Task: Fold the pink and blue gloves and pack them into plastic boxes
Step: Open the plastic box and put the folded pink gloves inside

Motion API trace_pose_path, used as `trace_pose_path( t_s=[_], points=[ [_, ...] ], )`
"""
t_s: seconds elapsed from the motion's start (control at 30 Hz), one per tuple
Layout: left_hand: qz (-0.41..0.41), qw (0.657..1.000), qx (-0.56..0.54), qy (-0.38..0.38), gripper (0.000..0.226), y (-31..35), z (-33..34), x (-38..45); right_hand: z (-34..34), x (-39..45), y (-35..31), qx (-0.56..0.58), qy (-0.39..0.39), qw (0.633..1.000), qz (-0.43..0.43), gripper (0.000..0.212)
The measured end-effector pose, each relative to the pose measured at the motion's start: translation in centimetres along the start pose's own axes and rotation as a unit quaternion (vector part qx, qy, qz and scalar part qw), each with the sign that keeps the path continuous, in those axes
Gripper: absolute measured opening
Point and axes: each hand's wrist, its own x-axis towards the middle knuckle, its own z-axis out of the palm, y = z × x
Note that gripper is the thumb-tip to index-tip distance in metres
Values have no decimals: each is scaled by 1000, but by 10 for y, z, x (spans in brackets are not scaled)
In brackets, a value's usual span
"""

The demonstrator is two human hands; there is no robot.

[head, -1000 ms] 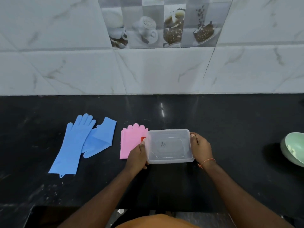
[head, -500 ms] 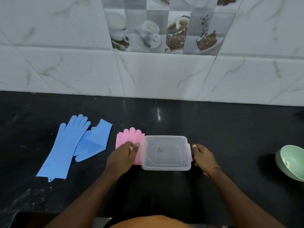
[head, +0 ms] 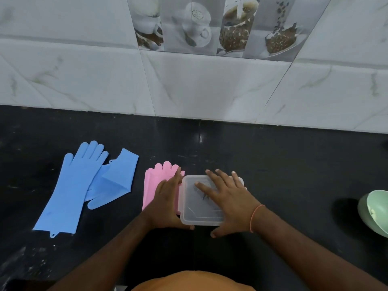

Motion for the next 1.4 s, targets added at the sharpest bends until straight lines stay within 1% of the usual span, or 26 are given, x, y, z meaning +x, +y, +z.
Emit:
trace_pose_path(
  t_s=[0.07, 0.17, 0.23, 0.3, 0.37, 0.4, 0.47, 0.5, 0.57, 0.67, 0.73, 0.77, 0.8, 0.83, 0.87, 0.93, 1.0, 1.07, 1.17, 1.23, 1.33, 1.37, 1.4],
  points=[
    [4, 1000, 17, 0, 134, -1, 3, 4, 1, 7, 0, -3, 0, 1000, 4, 127],
    [13, 1000, 15, 4, 114, -2, 7, 6, -2, 10, 0, -11, -8, 1000, -1, 124],
    [10, 1000, 16, 7, 111, -3, 10, 1, -5, 7, -2, -23, -14, 1000, -8, 123],
    [-2, 1000, 6, -15, 107, -14, 12, 15, -6, 19, 10, -1, -36, 999, -8, 122],
    [-3, 1000, 8, -15, 101, -10, 13, 8, -9, 16, 8, -4, -38, 999, -20, 120],
    [-4, 1000, 17, -7, 103, -9, 13, 8, -12, 15, 9, 2, -39, 999, -26, 118],
    [-5, 999, 37, 13, 115, -9, 13, 6, -22, 13, 13, 44, -63, 996, -40, 115],
    [-3, 999, 37, 4, 113, -9, 13, 7, -30, 13, 16, 73, -75, 993, -46, 111],
    [11, 1000, 26, -13, 100, -12, 14, 10, -46, 16, 25, 123, -85, 988, -50, 99],
    [0, 1000, 9, -14, 97, -17, 16, 12, -71, 25, 42, 187, -72, 979, -46, 70],
    [-3, 1000, 4, -6, 99, -18, 17, 13, -81, 36, 56, 211, -31, 976, -55, 42],
    [-5, 1000, 12, -3, 103, -16, 17, 13, -84, 42, 65, 213, 3, 976, -55, 29],
    [-7, 1000, 20, -1, 109, -16, 18, 13, -87, 50, 73, 208, 40, 976, -49, 20],
    [-11, 1000, 20, -1, 112, -17, 19, 13, -89, 59, 82, 203, 68, 976, -34, 17],
    [-18, 1000, 20, -5, 111, -19, 20, 14, -90, 68, 90, 207, 82, 975, -13, 17],
    [-31, 999, 32, -11, 101, -22, 22, 15, -90, 88, 105, 236, 81, 968, 27, 22],
    [-47, 998, 43, -22, 99, -19, 18, 15, -87, 108, 116, 251, 63, 965, 49, 28],
    [-60, 996, 47, -45, 91, -18, 16, 16, -82, 126, 126, 252, 38, 965, 58, 32],
    [-104, 990, 5, -96, 85, -15, 14, 19, -72, 151, 137, 244, -1, 967, 69, 35],
    [-105, 990, -10, -90, 91, -14, 13, 19, -68, 163, 141, 230, -23, 970, 79, 36],
    [-97, 991, -19, -88, 98, -5, 7, 19, -62, 175, 145, 212, -36, 971, 100, 37],
    [-92, 993, -2, -69, 103, -5, 6, 19, -59, 179, 146, 211, -34, 971, 111, 36],
    [-74, 996, 45, -22, 106, -6, 7, 22, -57, 181, 147, 209, -27, 970, 124, 36]
  ],
)
